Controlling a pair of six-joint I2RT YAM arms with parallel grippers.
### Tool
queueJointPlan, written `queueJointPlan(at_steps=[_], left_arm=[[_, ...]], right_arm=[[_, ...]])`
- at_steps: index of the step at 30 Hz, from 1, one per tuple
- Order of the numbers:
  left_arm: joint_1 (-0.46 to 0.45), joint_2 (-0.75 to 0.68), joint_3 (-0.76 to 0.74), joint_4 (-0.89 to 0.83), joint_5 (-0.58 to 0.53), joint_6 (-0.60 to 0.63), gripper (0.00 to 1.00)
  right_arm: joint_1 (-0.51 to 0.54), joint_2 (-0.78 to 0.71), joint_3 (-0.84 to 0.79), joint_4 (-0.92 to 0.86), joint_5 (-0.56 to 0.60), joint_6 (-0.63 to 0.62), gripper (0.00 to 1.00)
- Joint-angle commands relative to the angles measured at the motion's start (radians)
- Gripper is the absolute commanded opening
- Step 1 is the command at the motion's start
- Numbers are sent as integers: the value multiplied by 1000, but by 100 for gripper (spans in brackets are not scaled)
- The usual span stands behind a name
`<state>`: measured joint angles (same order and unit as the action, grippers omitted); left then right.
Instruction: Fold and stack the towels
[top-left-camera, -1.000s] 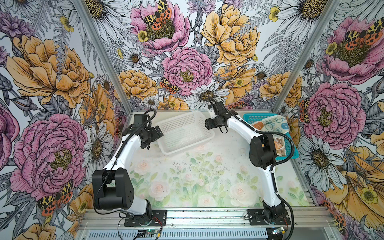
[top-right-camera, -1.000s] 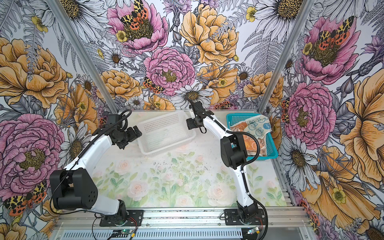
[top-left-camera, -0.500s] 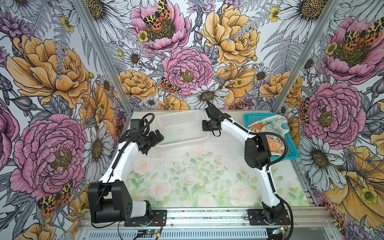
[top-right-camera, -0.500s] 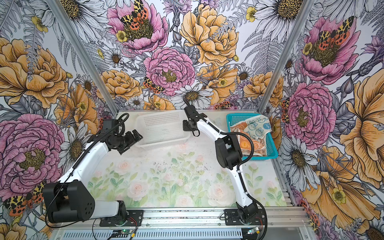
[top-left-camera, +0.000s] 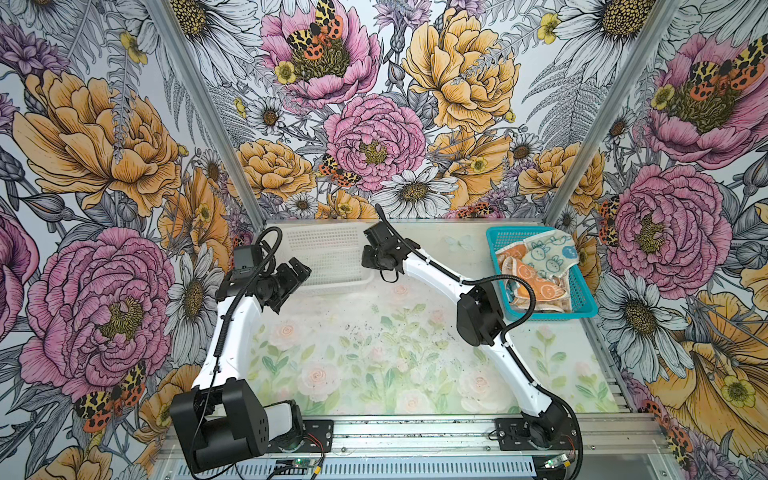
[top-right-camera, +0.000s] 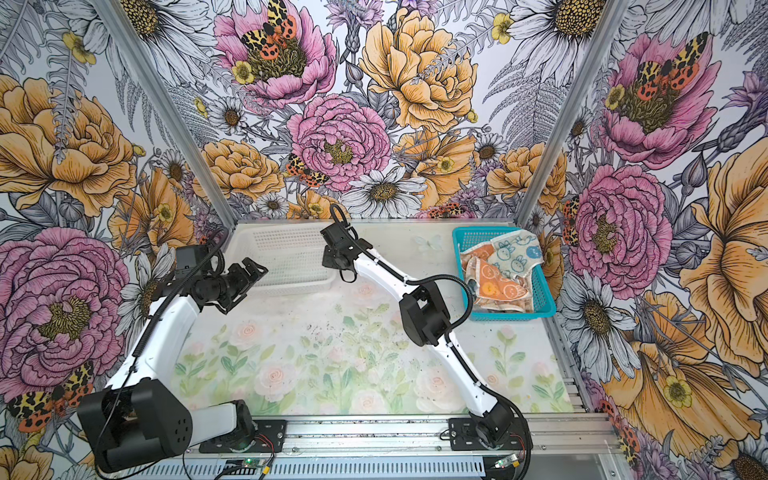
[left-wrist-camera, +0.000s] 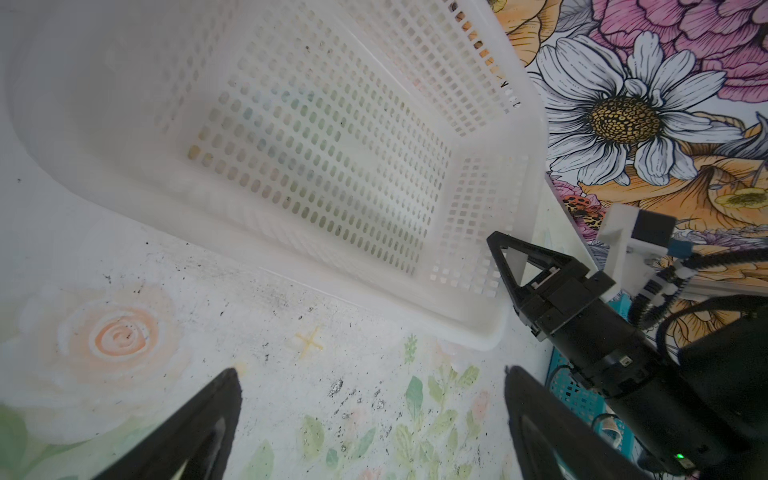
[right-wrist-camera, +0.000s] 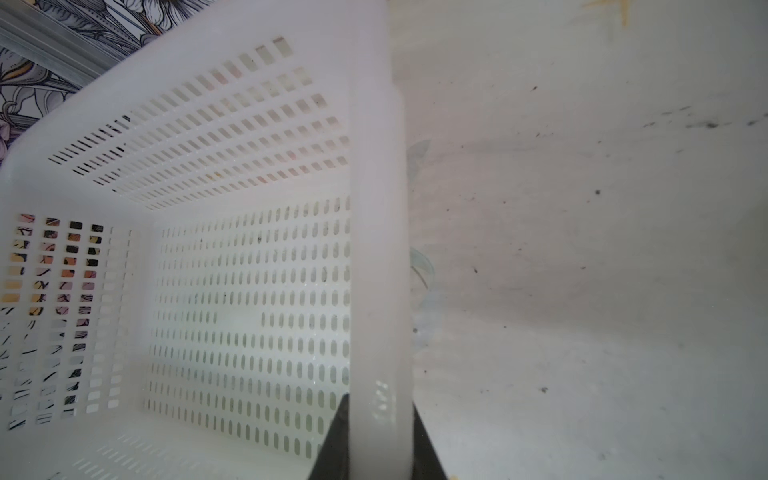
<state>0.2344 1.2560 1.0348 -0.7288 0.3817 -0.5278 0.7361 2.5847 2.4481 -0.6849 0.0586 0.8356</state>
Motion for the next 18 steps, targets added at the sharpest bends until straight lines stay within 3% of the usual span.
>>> queueJointPlan(at_steps=[1, 4, 9, 15, 18], left_arm=[[20, -21, -22, 36, 52, -15, 99], [21, -25, -39, 45, 62, -26, 99], [21, -35, -55, 58, 85, -58, 99], [-59, -45, 3, 62, -24, -40, 99], [-151, 9, 69, 60, -80, -8, 99]], right_arm=[[24, 78, 110, 13, 44, 114, 0], [42, 148, 202, 15, 45, 143, 12], [44, 187, 277, 15, 18, 129, 44], [23, 45, 216, 12, 50, -12, 91], [-2, -76, 130, 12, 66, -95, 99]])
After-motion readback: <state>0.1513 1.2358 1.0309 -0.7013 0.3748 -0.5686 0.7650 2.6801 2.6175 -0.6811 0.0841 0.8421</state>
